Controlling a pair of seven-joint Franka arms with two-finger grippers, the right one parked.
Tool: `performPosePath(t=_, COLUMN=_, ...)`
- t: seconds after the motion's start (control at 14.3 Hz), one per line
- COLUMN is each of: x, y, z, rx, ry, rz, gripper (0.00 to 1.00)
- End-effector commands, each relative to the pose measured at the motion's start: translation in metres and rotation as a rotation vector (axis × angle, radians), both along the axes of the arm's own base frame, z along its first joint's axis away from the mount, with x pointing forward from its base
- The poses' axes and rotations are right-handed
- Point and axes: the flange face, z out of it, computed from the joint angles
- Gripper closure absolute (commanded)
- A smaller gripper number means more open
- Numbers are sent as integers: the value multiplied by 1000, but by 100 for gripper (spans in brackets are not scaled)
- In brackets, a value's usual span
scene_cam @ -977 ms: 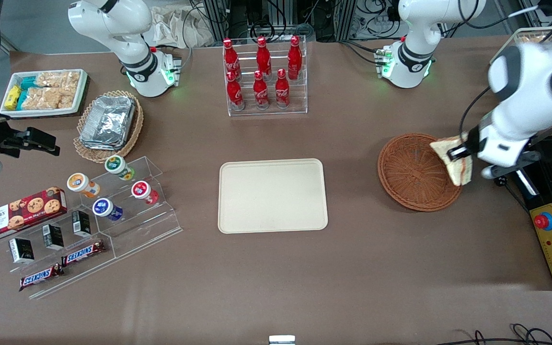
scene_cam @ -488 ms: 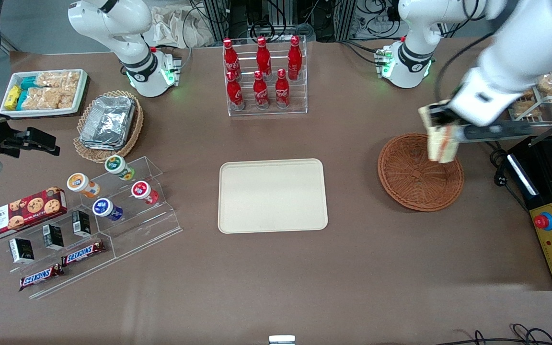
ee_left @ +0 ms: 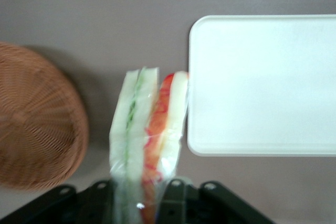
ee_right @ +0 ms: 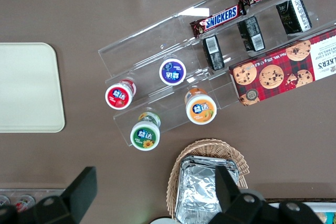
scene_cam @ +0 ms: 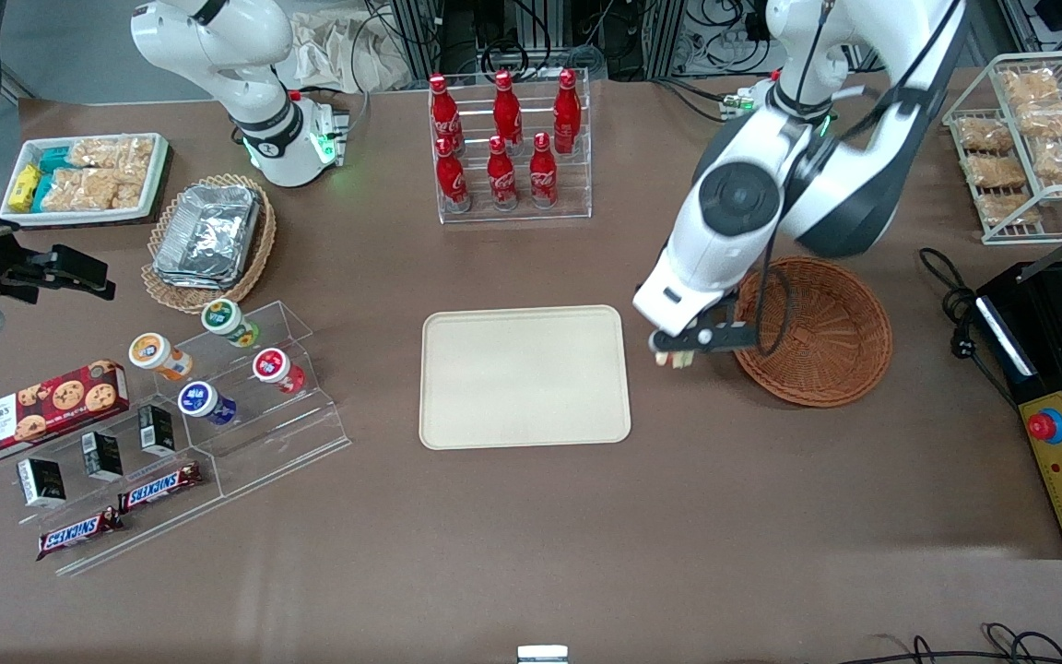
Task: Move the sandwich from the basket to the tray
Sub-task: 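Carry the sandwich over the beige tray and lower it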
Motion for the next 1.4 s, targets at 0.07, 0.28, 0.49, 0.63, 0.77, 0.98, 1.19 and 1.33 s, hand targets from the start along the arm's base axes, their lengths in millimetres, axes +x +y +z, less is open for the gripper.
performPosePath(t=0.07, x=9, y=-37, z=-74, rx=0, ry=-75, rz=21, gripper=100)
performPosePath(t=0.28, x=5, y=-53, z=-119, rx=40, ry=-111, rz=46, gripper=100)
performPosePath(t=0.49, x=-7, y=-72, z=-135, rx=17, ry=-106, rz=12, gripper=100)
performPosePath(t=0.63, x=-9, y=-77, z=-148, rx=-1, ry=-102, rz=3, gripper=100)
performPosePath(t=0.77, x=-9, y=-78, z=-152, rx=1, ry=-119, rz=-14, gripper=100)
performPosePath(t=0.98, x=-13, y=-87, z=-169, rx=-16, ry=-124, rz=-38, gripper=97)
performPosePath(t=1.19, x=-12, y=-86, z=-168, rx=-10, ry=-134, rz=-47, gripper=0)
performPosePath(t=1.33, x=-12, y=-85, z=-167, rx=-10, ry=-133, rz=-33, gripper=0)
